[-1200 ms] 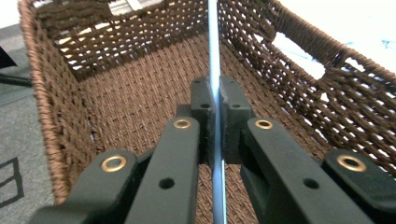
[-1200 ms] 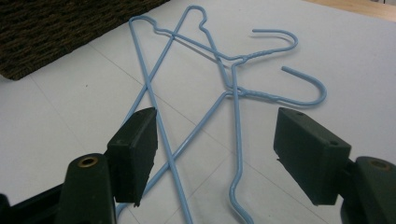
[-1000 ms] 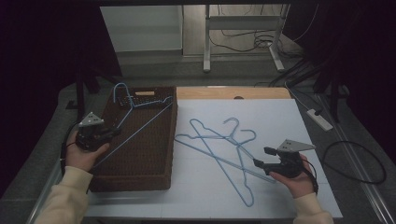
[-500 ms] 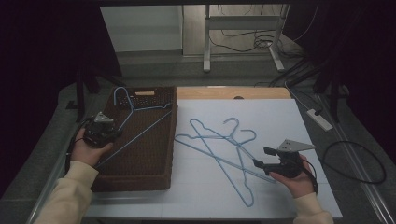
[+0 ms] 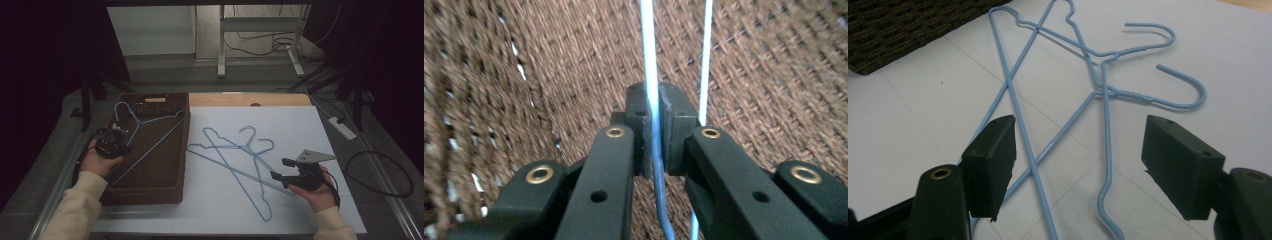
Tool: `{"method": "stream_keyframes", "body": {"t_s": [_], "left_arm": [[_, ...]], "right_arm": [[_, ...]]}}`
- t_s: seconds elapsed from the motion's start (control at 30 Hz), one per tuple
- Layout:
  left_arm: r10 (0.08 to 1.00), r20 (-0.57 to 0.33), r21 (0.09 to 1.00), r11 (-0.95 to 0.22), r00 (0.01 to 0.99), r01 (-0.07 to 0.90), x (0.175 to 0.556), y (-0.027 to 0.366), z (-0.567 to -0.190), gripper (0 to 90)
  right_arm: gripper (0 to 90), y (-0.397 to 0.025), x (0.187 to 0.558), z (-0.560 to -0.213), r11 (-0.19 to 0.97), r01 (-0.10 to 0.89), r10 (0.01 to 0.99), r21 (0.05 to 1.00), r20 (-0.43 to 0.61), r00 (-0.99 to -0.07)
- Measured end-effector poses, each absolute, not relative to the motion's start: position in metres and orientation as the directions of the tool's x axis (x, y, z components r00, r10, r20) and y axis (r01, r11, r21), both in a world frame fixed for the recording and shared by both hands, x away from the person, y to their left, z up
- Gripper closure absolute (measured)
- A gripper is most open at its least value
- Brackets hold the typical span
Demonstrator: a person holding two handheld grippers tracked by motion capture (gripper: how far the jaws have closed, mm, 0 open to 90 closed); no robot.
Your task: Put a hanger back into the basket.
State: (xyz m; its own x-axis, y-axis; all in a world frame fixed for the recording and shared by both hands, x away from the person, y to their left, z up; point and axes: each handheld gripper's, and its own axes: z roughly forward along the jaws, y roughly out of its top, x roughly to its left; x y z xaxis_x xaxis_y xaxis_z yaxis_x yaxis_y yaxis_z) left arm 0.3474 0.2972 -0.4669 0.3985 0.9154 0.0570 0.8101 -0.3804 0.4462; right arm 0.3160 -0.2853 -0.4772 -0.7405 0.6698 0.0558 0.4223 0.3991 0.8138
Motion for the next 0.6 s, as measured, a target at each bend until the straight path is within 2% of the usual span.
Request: {"method": "stream_keyframes", "body": {"t_s": [0.2, 0.27, 0.3, 0.47, 0.6], "left_arm": [[0.919, 0.096, 0.428, -0.385, 0.383, 0.818, 0.349, 0.295, -0.469, 80.5], [0.917, 0.119, 0.43, -0.393, 0.38, 0.813, 0.349, 0.294, -0.469, 74.7], [0.917, 0.123, 0.434, -0.393, 0.379, 0.811, 0.349, 0.294, -0.468, 68.5], [0.917, 0.161, 0.544, -0.391, 0.365, 0.742, 0.335, 0.29, -0.45, 48.8], [0.905, 0.118, 0.633, -0.386, 0.409, 0.671, 0.319, 0.289, -0.429, 42.9]], "right_arm": [[30.8, -0.286, 0.316, -0.477, 0.398, 0.424, 0.671, 0.813, 0.057, -0.739], [30.8, -0.286, 0.316, -0.477, 0.4, 0.425, 0.671, 0.812, 0.057, -0.739], [30.8, -0.286, 0.316, -0.478, 0.397, 0.425, 0.671, 0.813, 0.058, -0.739], [30.8, -0.286, 0.317, -0.478, 0.397, 0.426, 0.672, 0.813, 0.059, -0.738], [30.5, -0.287, 0.318, -0.478, 0.391, 0.433, 0.679, 0.812, 0.063, -0.732]]}}
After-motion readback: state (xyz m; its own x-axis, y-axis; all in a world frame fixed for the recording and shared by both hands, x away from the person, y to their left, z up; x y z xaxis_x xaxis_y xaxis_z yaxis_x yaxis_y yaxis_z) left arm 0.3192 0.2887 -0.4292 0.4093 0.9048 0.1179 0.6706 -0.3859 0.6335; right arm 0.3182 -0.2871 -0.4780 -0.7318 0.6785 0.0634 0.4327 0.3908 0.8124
